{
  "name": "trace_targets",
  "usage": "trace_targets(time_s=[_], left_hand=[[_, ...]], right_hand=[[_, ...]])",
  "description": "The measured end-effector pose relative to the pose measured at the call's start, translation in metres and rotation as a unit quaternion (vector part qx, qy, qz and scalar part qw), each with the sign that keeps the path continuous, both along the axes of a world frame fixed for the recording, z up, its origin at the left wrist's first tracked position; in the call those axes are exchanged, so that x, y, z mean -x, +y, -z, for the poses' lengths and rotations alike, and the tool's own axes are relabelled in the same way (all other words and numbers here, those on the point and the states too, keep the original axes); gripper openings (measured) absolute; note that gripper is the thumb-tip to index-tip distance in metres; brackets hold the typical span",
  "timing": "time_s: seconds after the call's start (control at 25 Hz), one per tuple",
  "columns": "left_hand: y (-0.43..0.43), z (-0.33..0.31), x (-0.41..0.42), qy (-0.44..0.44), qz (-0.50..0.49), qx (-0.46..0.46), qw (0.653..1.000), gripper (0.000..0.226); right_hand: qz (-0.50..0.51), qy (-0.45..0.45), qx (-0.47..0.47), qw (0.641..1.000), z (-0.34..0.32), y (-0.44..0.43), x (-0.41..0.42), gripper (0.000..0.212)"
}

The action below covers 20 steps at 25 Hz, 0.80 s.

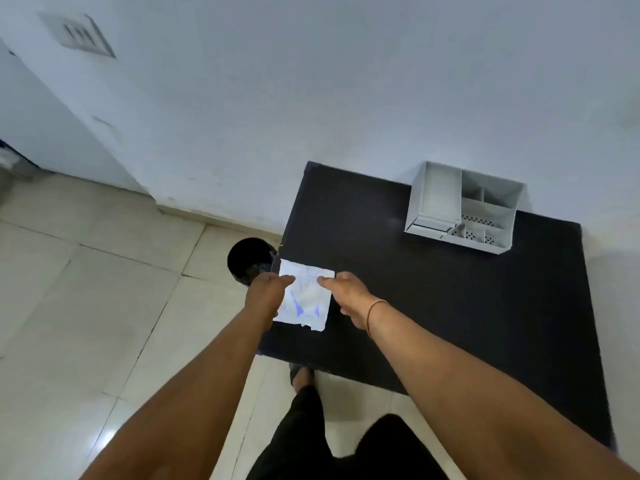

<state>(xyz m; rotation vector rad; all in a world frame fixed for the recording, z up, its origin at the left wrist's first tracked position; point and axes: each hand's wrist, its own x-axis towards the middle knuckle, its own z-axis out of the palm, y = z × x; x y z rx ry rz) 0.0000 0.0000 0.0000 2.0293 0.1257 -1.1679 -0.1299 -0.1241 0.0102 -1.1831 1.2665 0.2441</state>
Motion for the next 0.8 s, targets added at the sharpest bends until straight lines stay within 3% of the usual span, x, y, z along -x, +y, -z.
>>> trace_targets(time_s=[0.16,0.36,0.44,0.48,0.56,0.6,0.64,0.76,0.8], left_hand=[[-0.010,0.023,-0.006,0.087,-0.017,-0.040,0.995,0.048],[-0.019,0.036,-0.022,0.165,-0.063,-0.023,0.984,0.060],[-0.027,0.023,-0.033,0.230,-0.088,0.024,0.969,0.069],[-0.031,0.017,-0.037,0.263,-0.099,0.067,0.957,0.074],[-0.041,0.002,-0.048,0.322,-0.115,0.156,0.927,0.080],[-0.048,-0.009,-0.051,0.336,-0.117,0.193,0.914,0.075],[-0.055,-0.019,-0.053,0.340,-0.108,0.216,0.909,0.067],[-0.075,-0.045,-0.048,0.332,-0.049,0.250,0.908,0.054],[-0.080,-0.051,-0.046,0.328,-0.031,0.261,0.907,0.052]], right_hand=[[0.052,0.074,-0.021,0.996,0.029,-0.004,-0.015,0.044],[0.043,0.048,-0.053,0.997,0.046,-0.004,-0.034,0.036],[-0.025,0.013,0.050,0.998,0.032,-0.006,-0.044,0.033],[-0.108,-0.007,0.152,0.982,0.019,-0.009,-0.044,0.031],[-0.282,-0.046,0.349,0.893,-0.010,-0.018,-0.036,0.033],[-0.336,-0.068,0.389,0.855,-0.026,-0.022,-0.029,0.036],[-0.359,-0.080,0.388,0.845,-0.041,-0.027,-0.020,0.039],[-0.235,-0.101,0.349,0.901,-0.081,-0.042,0.002,0.045],[-0.202,-0.089,0.366,0.904,-0.088,-0.047,0.004,0.048]])
